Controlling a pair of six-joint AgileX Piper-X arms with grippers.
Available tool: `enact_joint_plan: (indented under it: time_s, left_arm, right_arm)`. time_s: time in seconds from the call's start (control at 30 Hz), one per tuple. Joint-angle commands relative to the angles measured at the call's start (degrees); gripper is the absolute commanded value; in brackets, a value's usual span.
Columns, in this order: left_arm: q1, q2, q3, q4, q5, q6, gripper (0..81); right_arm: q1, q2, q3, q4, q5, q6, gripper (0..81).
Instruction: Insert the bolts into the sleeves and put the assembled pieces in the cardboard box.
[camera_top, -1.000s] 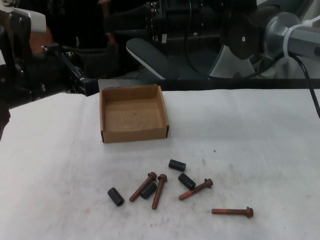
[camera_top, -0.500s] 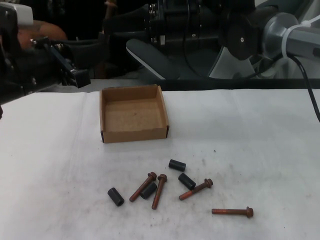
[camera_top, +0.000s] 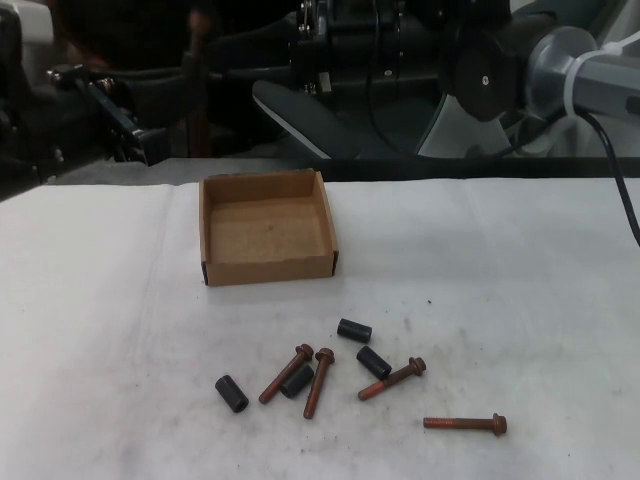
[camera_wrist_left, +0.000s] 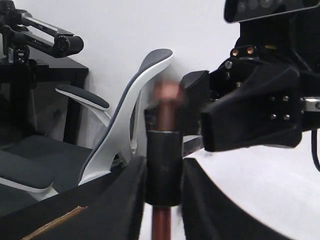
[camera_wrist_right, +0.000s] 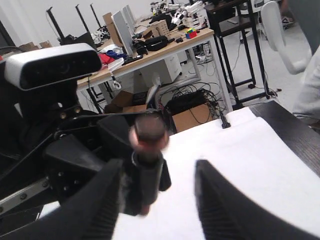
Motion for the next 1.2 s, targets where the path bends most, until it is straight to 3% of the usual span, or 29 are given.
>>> enact_joint_plan:
  time_s: [0.0, 0.4, 0.7, 0.9, 1.17]
  left_arm:
    - [0.09, -0.83, -0.55, -2.39, 0.28, 0.18, 0.4]
    - [0.09, -0.51, -0.55, 2.05, -0.26, 2.56, 0.4]
    - [0.09, 5.09, -6.33, 12.66, -2.04, 2.55, 0.8]
    - [0.09, 9.70, -15.11, 18.46, -2.77, 2.55, 0.8]
    - [-0.87, 15.16, -22.68, 30.20, -6.10, 2.67, 0.8]
  right_arm:
    - [0.03, -0.27, 0.02, 0.13, 0.35, -0.31, 50.3]
    - [-1.30, -0.27, 0.02, 2.34, -0.08, -0.43, 48.1]
    - [-3.33, -0.27, 0.02, 18.06, 0.67, -8.46, 48.1]
    - [-3.33, -0.27, 0.02, 28.67, 5.95, -15.65, 48.1]
    - [-3.23, -0.27, 0.02, 38.38, 14.63, -17.89, 48.1]
